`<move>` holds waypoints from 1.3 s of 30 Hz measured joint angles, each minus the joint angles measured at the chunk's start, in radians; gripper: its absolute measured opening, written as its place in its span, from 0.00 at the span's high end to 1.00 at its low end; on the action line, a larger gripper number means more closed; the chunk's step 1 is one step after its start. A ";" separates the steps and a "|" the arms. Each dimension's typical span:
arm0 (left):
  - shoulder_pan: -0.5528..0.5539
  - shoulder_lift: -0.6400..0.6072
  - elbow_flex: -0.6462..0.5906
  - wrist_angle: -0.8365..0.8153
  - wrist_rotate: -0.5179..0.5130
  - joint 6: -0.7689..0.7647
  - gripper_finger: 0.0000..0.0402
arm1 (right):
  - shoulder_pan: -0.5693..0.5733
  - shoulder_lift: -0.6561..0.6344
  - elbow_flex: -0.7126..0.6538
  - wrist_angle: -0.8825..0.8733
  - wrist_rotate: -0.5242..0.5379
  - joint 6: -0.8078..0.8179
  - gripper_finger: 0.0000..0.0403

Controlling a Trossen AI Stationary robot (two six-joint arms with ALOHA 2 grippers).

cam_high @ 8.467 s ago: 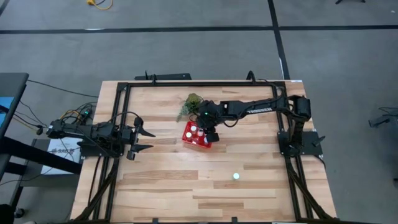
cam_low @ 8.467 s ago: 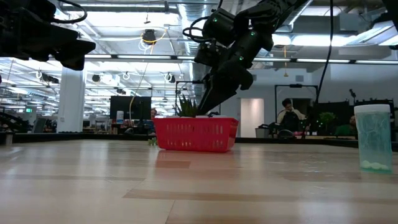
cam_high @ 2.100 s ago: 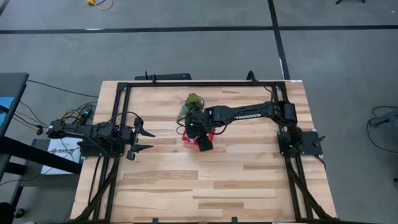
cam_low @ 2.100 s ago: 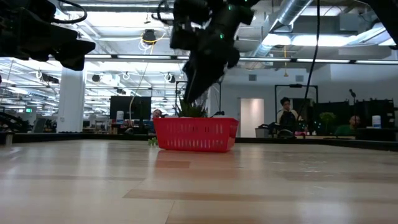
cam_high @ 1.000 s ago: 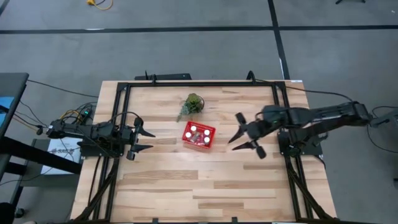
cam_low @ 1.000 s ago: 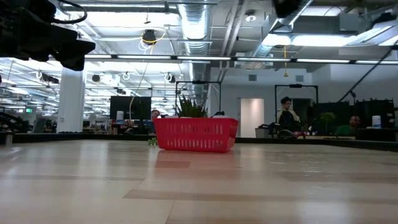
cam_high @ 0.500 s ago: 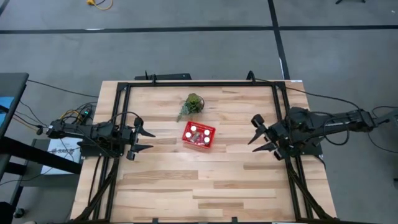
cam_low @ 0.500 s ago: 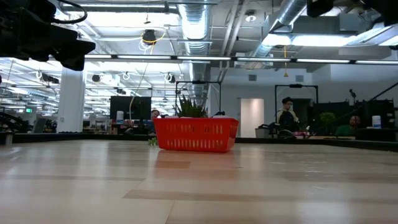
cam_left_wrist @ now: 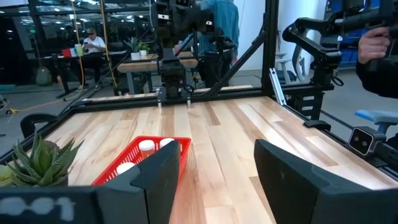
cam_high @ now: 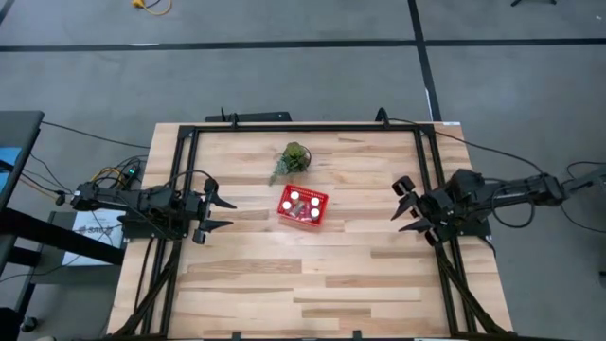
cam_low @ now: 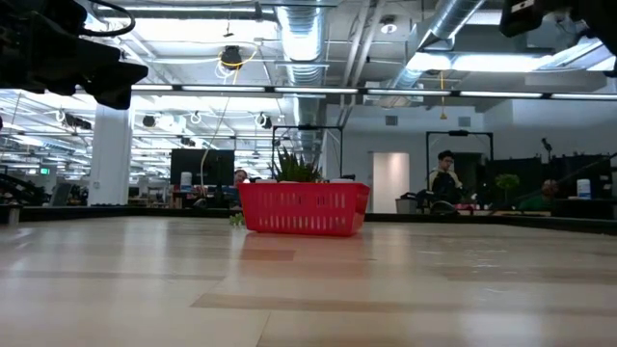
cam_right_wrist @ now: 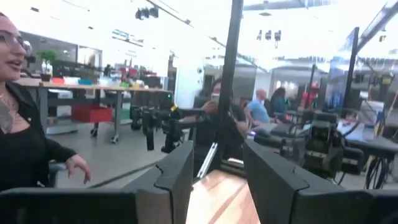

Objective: Pick and place pill bottles into a basket
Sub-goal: Return to Home Position

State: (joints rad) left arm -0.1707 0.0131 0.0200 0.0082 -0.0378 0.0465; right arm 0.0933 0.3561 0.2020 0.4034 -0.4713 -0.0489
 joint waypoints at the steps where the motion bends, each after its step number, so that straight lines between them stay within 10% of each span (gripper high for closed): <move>1: 0.000 0.000 0.000 0.000 0.000 -0.004 0.50 | 0.000 -0.010 -0.012 0.010 0.000 0.000 0.67; 18: 0.000 0.000 0.000 0.000 0.001 -0.007 0.50 | 0.000 -0.129 -0.194 0.168 0.001 0.023 0.67; 39: 0.000 0.000 0.000 0.000 0.000 -0.002 0.50 | -0.099 -0.162 -0.195 -0.083 0.032 -0.004 0.67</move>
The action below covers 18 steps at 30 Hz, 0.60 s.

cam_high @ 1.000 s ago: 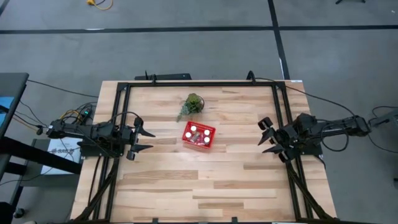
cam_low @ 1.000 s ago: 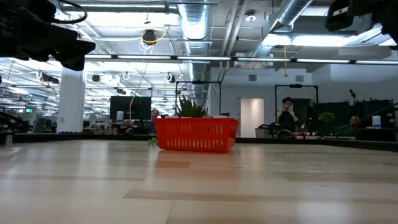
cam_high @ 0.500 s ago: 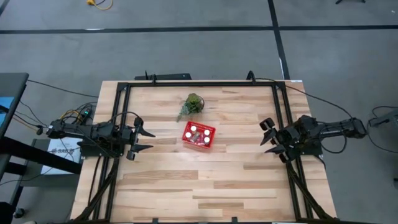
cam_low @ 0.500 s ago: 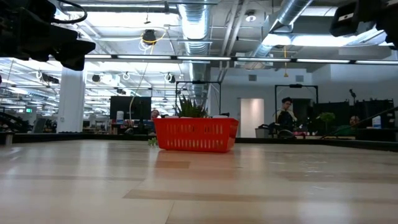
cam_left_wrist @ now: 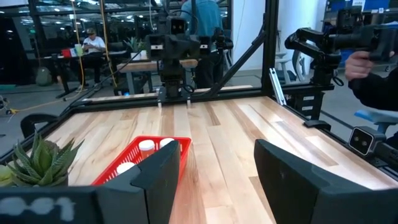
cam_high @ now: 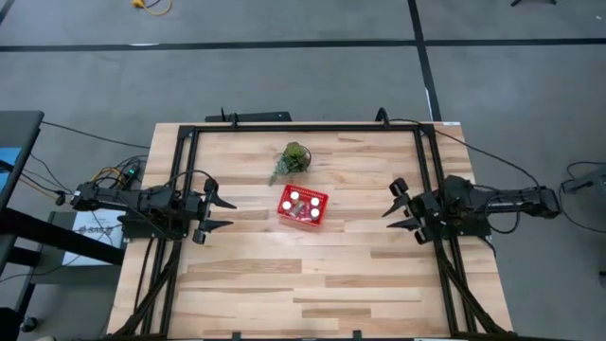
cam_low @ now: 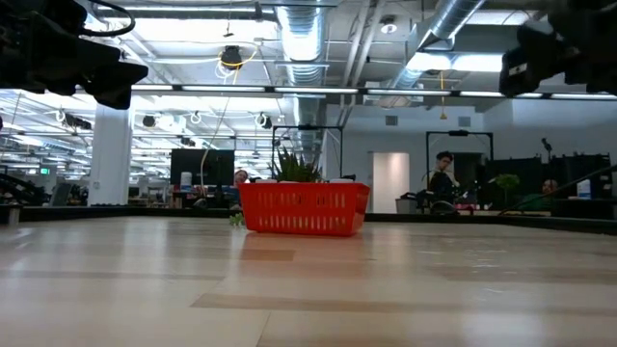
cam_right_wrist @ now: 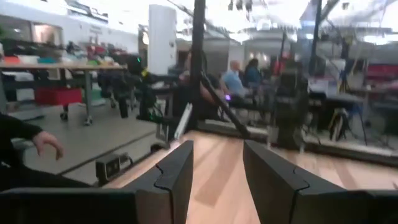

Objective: Pick and place pill bottles into a basket
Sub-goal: Return to Home Position

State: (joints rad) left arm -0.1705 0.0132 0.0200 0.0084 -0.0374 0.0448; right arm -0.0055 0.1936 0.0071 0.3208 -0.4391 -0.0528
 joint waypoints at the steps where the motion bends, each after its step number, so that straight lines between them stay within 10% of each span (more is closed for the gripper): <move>1: 0.000 0.000 0.000 0.000 0.000 0.002 0.50 | -0.006 0.000 0.000 -0.016 0.005 0.001 0.67; 18: 0.000 0.000 0.000 0.000 0.000 0.002 0.50 | 0.092 0.001 -0.001 -0.190 0.386 0.047 0.67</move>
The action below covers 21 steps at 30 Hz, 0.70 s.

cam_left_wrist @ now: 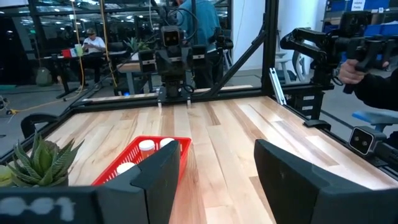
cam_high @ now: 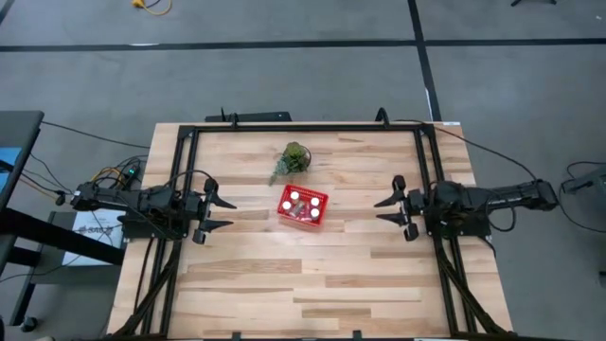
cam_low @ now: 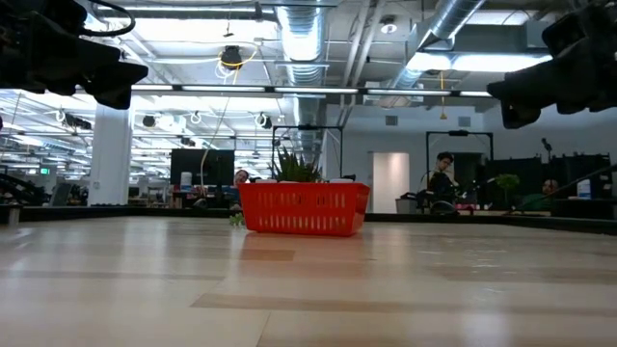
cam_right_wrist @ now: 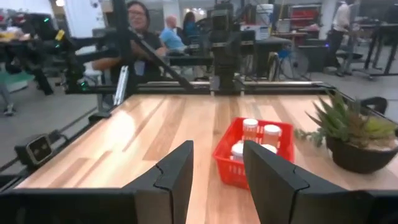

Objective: Pick and place pill bottles into a basket
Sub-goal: Return to Home Position

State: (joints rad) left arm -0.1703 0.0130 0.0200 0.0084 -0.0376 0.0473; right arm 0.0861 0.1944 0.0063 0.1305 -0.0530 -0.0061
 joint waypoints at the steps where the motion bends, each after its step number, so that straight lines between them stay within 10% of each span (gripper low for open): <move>1: 0.000 0.000 0.000 0.000 0.000 0.000 0.50 | 0.013 0.000 0.000 -0.003 0.004 -0.011 0.67; 21: 0.000 0.000 0.000 -0.001 0.000 -0.009 0.50 | 0.080 0.003 0.000 -0.105 0.142 -0.019 0.67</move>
